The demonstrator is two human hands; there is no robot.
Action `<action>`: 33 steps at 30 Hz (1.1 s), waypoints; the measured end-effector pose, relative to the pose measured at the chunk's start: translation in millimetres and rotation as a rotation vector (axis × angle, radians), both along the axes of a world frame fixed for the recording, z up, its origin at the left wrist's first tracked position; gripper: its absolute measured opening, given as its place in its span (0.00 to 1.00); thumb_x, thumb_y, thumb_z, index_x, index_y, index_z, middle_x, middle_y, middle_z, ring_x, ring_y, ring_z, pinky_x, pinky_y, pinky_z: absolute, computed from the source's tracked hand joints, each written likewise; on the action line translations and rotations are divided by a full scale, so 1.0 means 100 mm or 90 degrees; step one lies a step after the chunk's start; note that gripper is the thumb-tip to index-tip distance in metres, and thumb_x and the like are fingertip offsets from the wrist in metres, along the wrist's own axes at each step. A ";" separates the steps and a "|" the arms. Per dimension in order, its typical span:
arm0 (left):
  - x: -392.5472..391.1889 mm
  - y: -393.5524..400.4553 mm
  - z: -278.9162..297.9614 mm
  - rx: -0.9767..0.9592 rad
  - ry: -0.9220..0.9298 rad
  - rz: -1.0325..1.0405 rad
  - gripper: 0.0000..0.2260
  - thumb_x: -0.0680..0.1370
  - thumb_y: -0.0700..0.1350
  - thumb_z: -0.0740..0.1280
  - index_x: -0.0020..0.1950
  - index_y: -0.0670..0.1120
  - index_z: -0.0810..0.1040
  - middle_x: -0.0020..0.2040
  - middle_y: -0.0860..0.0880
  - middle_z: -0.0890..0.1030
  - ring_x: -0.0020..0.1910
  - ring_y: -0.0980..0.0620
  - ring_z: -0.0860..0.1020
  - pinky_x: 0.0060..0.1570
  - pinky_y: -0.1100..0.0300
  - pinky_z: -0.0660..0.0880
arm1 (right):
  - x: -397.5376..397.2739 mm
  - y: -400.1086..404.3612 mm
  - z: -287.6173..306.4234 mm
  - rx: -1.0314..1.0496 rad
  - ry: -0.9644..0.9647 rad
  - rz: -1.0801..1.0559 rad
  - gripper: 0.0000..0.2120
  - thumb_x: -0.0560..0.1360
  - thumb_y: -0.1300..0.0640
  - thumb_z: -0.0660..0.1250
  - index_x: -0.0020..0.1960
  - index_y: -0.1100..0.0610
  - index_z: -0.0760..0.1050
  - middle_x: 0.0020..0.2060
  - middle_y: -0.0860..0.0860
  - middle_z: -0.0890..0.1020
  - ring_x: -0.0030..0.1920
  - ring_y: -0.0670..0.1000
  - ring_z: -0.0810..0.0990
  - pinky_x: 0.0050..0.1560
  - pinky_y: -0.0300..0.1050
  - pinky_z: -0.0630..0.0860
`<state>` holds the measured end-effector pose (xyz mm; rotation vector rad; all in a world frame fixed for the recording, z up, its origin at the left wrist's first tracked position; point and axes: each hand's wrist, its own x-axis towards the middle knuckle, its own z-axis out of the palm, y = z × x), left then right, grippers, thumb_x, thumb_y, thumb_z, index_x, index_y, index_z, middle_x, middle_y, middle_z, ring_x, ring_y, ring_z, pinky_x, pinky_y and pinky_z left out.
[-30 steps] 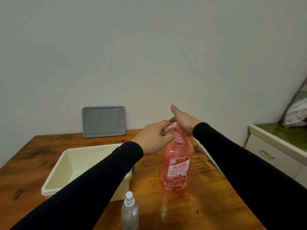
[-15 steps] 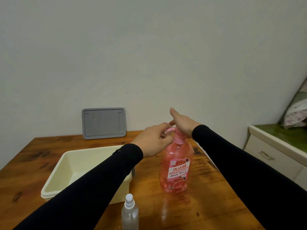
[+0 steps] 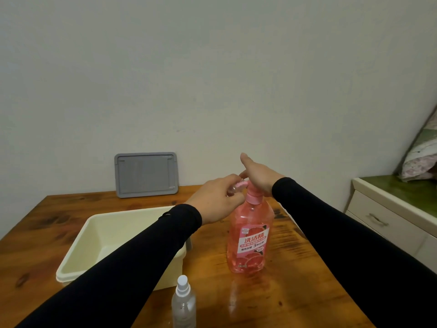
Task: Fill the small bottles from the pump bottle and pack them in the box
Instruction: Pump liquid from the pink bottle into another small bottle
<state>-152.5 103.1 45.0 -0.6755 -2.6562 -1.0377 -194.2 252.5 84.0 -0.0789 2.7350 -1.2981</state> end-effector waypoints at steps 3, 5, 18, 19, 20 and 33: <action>-0.01 -0.01 0.07 -0.001 0.011 0.000 0.16 0.76 0.54 0.61 0.64 0.56 0.71 0.49 0.56 0.76 0.44 0.62 0.74 0.38 0.67 0.69 | -0.01 0.00 0.08 -0.023 -0.001 -0.002 0.37 0.78 0.34 0.41 0.66 0.60 0.73 0.42 0.51 0.77 0.43 0.48 0.74 0.45 0.44 0.68; 0.00 0.00 0.09 -0.002 0.014 0.000 0.15 0.76 0.54 0.61 0.63 0.55 0.71 0.49 0.56 0.76 0.44 0.61 0.74 0.39 0.67 0.71 | -0.02 0.01 0.08 -0.023 0.000 -0.005 0.38 0.78 0.33 0.41 0.66 0.60 0.72 0.41 0.51 0.76 0.41 0.48 0.72 0.44 0.44 0.67; 0.01 0.00 0.08 0.011 0.003 -0.001 0.15 0.76 0.54 0.61 0.62 0.57 0.71 0.45 0.60 0.74 0.44 0.63 0.74 0.37 0.68 0.68 | -0.03 0.01 0.06 -0.012 0.001 0.003 0.39 0.78 0.33 0.40 0.66 0.60 0.73 0.41 0.50 0.77 0.40 0.46 0.73 0.42 0.42 0.67; 0.01 0.00 0.09 0.010 0.005 0.002 0.15 0.76 0.54 0.61 0.63 0.57 0.71 0.44 0.61 0.74 0.44 0.63 0.74 0.36 0.69 0.67 | -0.04 0.02 0.08 -0.009 0.003 -0.001 0.39 0.77 0.33 0.40 0.67 0.60 0.72 0.35 0.47 0.73 0.36 0.44 0.69 0.37 0.40 0.63; 0.01 0.00 0.10 0.012 0.003 0.002 0.15 0.76 0.54 0.61 0.63 0.57 0.71 0.44 0.61 0.74 0.43 0.63 0.74 0.36 0.69 0.67 | -0.04 0.02 0.08 -0.007 0.005 -0.002 0.39 0.77 0.33 0.40 0.67 0.60 0.71 0.35 0.47 0.73 0.36 0.44 0.69 0.37 0.40 0.63; 0.03 -0.02 0.04 0.017 -0.028 -0.001 0.14 0.76 0.54 0.61 0.61 0.58 0.71 0.50 0.55 0.78 0.46 0.61 0.75 0.40 0.67 0.72 | 0.00 0.01 0.03 -0.004 0.009 0.005 0.38 0.78 0.34 0.41 0.68 0.61 0.71 0.62 0.55 0.76 0.61 0.54 0.73 0.62 0.49 0.65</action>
